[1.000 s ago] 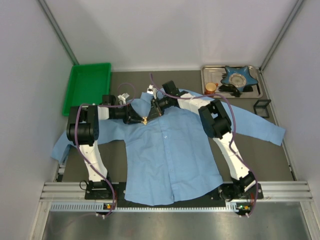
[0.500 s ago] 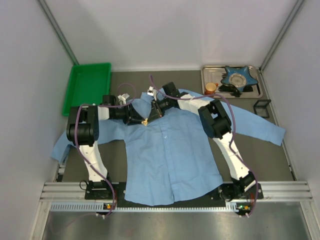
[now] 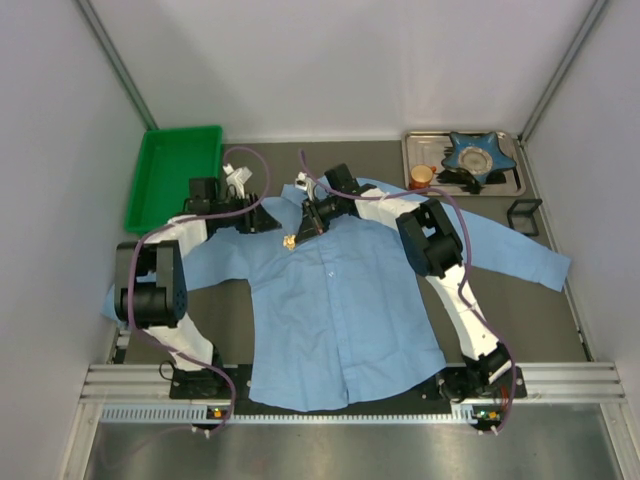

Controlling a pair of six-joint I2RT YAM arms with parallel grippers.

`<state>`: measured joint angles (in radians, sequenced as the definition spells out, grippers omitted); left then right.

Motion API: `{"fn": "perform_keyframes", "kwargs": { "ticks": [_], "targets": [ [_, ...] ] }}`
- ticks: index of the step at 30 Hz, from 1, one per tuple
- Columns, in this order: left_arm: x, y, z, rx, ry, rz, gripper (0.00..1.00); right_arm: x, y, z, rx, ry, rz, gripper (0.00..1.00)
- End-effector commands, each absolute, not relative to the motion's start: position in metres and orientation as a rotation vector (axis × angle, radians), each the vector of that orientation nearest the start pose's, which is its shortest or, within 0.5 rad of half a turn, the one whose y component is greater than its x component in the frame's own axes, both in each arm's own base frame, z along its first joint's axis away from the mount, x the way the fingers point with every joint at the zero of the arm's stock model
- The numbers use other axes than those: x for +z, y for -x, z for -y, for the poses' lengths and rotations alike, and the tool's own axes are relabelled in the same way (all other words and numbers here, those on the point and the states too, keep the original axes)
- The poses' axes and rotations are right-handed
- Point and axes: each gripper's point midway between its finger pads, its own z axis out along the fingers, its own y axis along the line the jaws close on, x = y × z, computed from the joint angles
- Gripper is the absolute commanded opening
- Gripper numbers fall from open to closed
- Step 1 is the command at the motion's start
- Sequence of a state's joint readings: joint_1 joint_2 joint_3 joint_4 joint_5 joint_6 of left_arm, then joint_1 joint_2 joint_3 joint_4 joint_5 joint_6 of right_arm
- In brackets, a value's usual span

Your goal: Pin the brooch onto the clothing

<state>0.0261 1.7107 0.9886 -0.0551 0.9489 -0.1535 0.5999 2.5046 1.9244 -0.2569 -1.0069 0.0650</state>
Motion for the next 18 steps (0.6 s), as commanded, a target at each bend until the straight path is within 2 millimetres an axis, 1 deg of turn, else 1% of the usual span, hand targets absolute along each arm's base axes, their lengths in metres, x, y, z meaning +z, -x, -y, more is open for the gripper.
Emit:
{"fn": "perform_keyframes", "kwargs": {
  "ticks": [1,2,3,4,5,6,7,8,9,11,13,15,16,18],
  "targets": [
    [0.112,-0.371,0.128,-1.019,-0.475,-2.127,0.47,0.061,-0.384,-0.443,1.437,1.107,-2.063,0.00],
    [0.111,-0.369,0.126,-0.979,-0.550,-2.098,0.46,0.059,-0.382,-0.443,1.431,1.109,-2.073,0.00],
    [0.106,-0.363,0.125,-0.974,-0.574,-2.107,0.45,0.059,-0.382,-0.443,1.430,1.115,-2.070,0.00],
    [0.105,-0.360,0.125,-0.956,-0.617,-2.090,0.45,0.058,-0.381,-0.443,1.425,1.124,-2.068,0.00],
    [0.105,-0.358,0.123,-0.903,-0.720,-2.036,0.45,0.057,-0.380,-0.443,1.420,1.127,-2.074,0.00],
    [0.098,-0.351,0.122,-0.882,-0.764,-2.027,0.45,0.057,-0.380,-0.442,1.413,1.132,-2.074,0.00],
    [0.097,-0.349,0.121,-0.851,-0.813,-1.999,0.45,0.055,-0.378,-0.442,1.408,1.142,-2.074,0.00],
    [0.100,-0.348,0.119,-0.785,-0.916,-1.926,0.45,0.055,-0.377,-0.442,1.405,1.147,-2.075,0.00],
    [0.093,-0.341,0.118,-0.768,-0.959,-1.909,0.46,0.053,-0.376,-0.442,1.405,1.147,-2.081,0.00],
    [0.093,-0.340,0.118,-0.689,-1.076,-1.808,0.47,0.053,-0.377,-0.441,1.405,1.150,-2.078,0.00],
    [0.087,-0.334,0.122,-0.662,-1.173,-1.747,0.47,0.052,-0.376,-0.442,1.407,1.146,-2.088,0.00],
    [0.082,-0.336,0.118,-0.609,-1.215,-1.738,0.48,0.053,-0.377,-0.442,1.407,1.145,-2.086,0.00],
    [0.080,-0.331,0.132,-0.608,-1.296,-1.689,0.47,0.053,-0.378,-0.442,1.405,1.144,-2.083,0.00],
    [0.078,-0.330,0.136,-0.582,-1.347,-1.661,0.47,0.053,-0.378,-0.442,1.406,1.142,-2.086,0.00]
  ]
}}
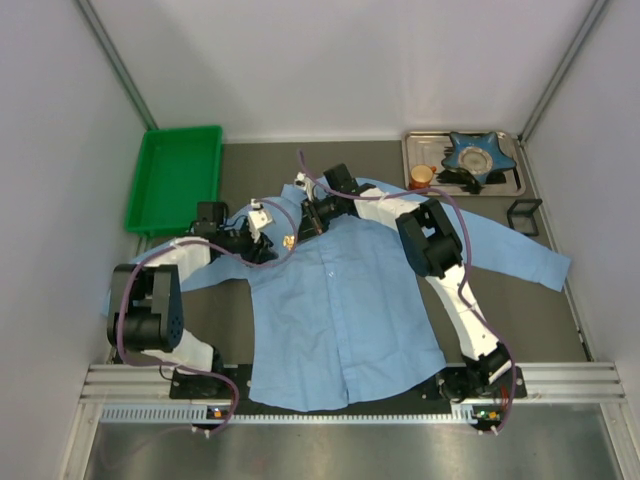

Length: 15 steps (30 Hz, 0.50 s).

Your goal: Pin the brooch onto the clothing

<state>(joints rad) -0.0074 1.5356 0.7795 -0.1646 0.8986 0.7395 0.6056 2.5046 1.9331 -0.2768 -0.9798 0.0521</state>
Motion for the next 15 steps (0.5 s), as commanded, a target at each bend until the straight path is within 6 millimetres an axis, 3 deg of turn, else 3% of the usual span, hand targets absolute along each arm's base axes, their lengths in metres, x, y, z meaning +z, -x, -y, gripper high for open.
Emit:
{"fn": "perform_keyframes", "kwargs": {
  "ticks": [1,7,15],
  "targets": [
    [0.075,-0.330,0.142,-0.568,-1.389,-1.638,0.47,0.052,-0.377,-0.443,1.407,1.145,-2.087,0.00],
    [0.061,-0.329,0.155,-0.493,-1.533,-1.597,0.44,0.053,-0.378,-0.442,1.410,1.141,-2.090,0.00],
    [0.041,-0.322,0.150,-0.426,-1.638,-1.650,0.41,0.055,-0.378,-0.445,1.416,1.142,-2.081,0.00]
  ]
}}
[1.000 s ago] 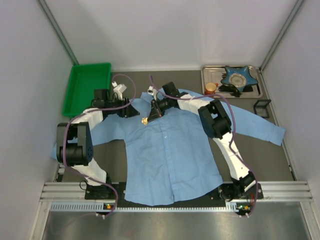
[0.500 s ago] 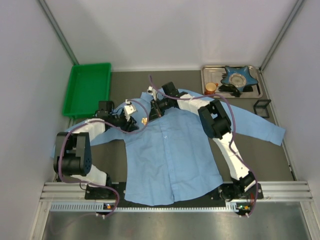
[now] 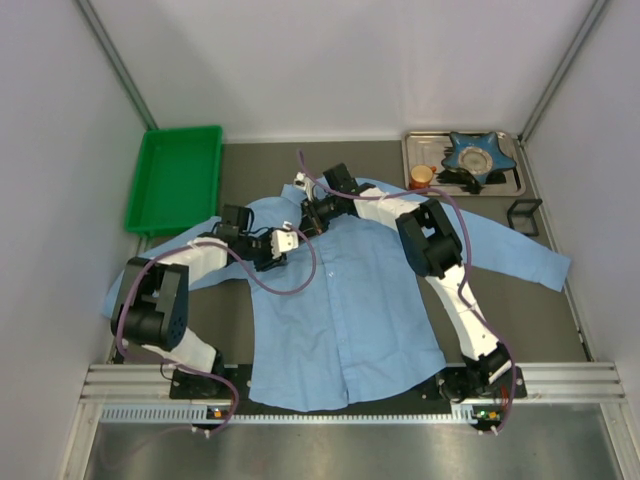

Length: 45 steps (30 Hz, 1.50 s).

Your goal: Pin the brooch onto the clothing

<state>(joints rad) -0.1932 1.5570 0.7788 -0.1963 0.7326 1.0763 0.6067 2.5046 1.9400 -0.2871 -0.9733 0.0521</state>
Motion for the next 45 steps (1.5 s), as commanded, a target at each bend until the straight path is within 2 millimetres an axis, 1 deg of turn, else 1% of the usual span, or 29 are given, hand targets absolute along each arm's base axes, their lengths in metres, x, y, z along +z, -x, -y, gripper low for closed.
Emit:
{"fn": "perform_keyframes", "kwargs": {
  "ticks": [1,4,5,11,15,19,20,21,22,25,26,28,29,31,32,33,34,35,36,37,39,40,42,45],
  "targets": [
    [0.037,-0.325,0.148,-0.408,-1.633,-1.675,0.41,0.054,-0.378,-0.444,1.416,1.143,-2.081,0.00],
    [0.032,-0.330,0.148,-0.406,-1.613,-1.709,0.40,0.054,-0.378,-0.444,1.415,1.141,-2.083,0.00],
    [0.034,-0.333,0.148,-0.399,-1.608,-1.710,0.40,0.054,-0.379,-0.444,1.412,1.140,-2.085,0.00],
    [0.026,-0.341,0.148,-0.371,-1.614,-1.723,0.39,0.053,-0.379,-0.443,1.408,1.140,-2.088,0.00],
    [0.025,-0.346,0.147,-0.348,-1.603,-1.730,0.35,0.052,-0.379,-0.443,1.409,1.138,-2.091,0.00],
    [0.026,-0.353,0.147,-0.330,-1.584,-1.739,0.35,0.052,-0.379,-0.444,1.409,1.141,-2.090,0.00],
    [0.024,-0.353,0.147,-0.337,-1.585,-1.747,0.34,0.052,-0.379,-0.443,1.409,1.138,-2.091,0.00],
    [0.025,-0.354,0.148,-0.337,-1.585,-1.747,0.33,0.052,-0.379,-0.444,1.409,1.141,-2.090,0.00],
    [0.024,-0.354,0.148,-0.340,-1.587,-1.747,0.26,0.052,-0.379,-0.444,1.410,1.140,-2.091,0.00],
    [0.024,-0.353,0.150,-0.351,-1.589,-1.744,0.13,0.052,-0.378,-0.443,1.411,1.143,-2.091,0.00],
    [0.027,-0.353,0.150,-0.352,-1.589,-1.736,0.06,0.053,-0.379,-0.443,1.410,1.140,-2.091,0.00],
    [0.031,-0.349,0.154,-0.384,-1.585,-1.720,0.00,0.052,-0.377,-0.443,1.419,1.136,-2.097,0.00],
    [0.037,-0.348,0.155,-0.387,-1.571,-1.710,0.00,0.055,-0.377,-0.444,1.421,1.138,-2.091,0.00],
    [0.044,-0.346,0.159,-0.411,-1.543,-1.696,0.00,0.057,-0.375,-0.444,1.428,1.137,-2.093,0.00],
    [0.052,-0.347,0.160,-0.408,-1.517,-1.692,0.00,0.060,-0.375,-0.442,1.429,1.135,-2.089,0.00],
    [0.052,-0.345,0.160,-0.410,-1.500,-1.697,0.00,0.061,-0.373,-0.442,1.435,1.139,-2.086,0.00],
    [0.059,-0.350,0.161,-0.389,-1.477,-1.674,0.00,0.059,-0.370,-0.442,1.441,1.140,-2.093,0.00],
    [0.066,-0.351,0.161,-0.385,-1.454,-1.668,0.00,0.060,-0.369,-0.441,1.445,1.138,-2.095,0.00],
    [0.067,-0.350,0.162,-0.386,-1.444,-1.663,0.00,0.062,-0.367,-0.441,1.446,1.143,-2.091,0.00],
    [0.074,-0.352,0.163,-0.374,-1.430,-1.641,0.00,0.060,-0.364,-0.440,1.448,1.148,-2.098,0.00],
    [0.077,-0.352,0.163,-0.383,-1.405,-1.651,0.00,0.061,-0.360,-0.439,1.452,1.155,-2.096,0.00],
    [0.083,-0.357,0.165,-0.366,-1.395,-1.628,0.00,0.059,-0.357,-0.438,1.455,1.160,-2.100,0.00],
    [0.084,-0.361,0.164,-0.356,-1.385,-1.635,0.00,0.062,-0.350,-0.439,1.474,1.177,-2.091,0.00],
    [0.078,-0.363,0.161,-0.335,-1.389,-1.652,0.00,0.067,-0.346,-0.438,1.520,1.181,-2.079,0.00]
  ]
}}
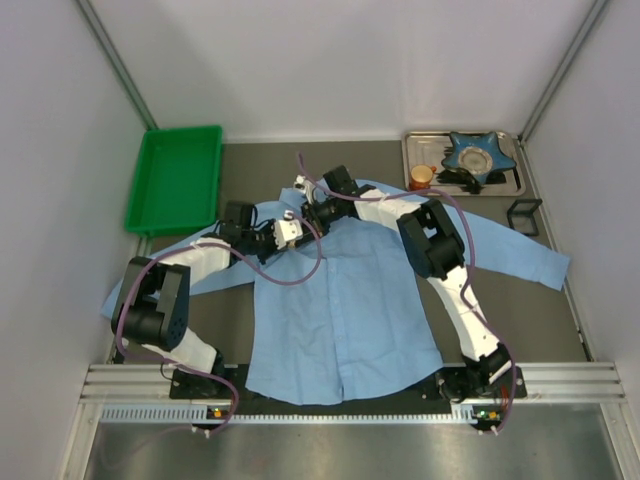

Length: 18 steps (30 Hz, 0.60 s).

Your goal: Pin the brooch onto the clothing

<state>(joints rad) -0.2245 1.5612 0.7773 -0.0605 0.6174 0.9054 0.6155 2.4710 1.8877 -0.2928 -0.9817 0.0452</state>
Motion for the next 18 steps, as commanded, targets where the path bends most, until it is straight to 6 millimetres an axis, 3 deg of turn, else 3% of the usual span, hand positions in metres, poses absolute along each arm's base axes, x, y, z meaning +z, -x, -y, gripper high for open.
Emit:
{"fn": "perform_keyframes", "kwargs": {
  "ticks": [1,6,11,14,18],
  "targets": [
    [0.074,-0.363,0.159,-0.335,-1.390,-1.665,0.00,0.071,-0.341,-0.439,1.550,1.188,-2.069,0.00],
    [0.065,-0.364,0.153,-0.315,-1.404,-1.705,0.00,0.071,-0.341,-0.439,1.559,1.171,-2.087,0.00],
    [0.066,-0.331,0.158,-0.440,-1.503,-1.663,0.30,0.056,-0.358,-0.439,1.436,1.111,-2.157,0.00],
    [0.069,-0.309,0.158,-0.500,-1.551,-1.629,0.41,0.053,-0.362,-0.438,1.408,1.090,-2.180,0.00],
    [0.072,-0.296,0.155,-0.516,-1.573,-1.620,0.46,0.049,-0.365,-0.437,1.382,1.082,-2.191,0.00]
  ]
}}
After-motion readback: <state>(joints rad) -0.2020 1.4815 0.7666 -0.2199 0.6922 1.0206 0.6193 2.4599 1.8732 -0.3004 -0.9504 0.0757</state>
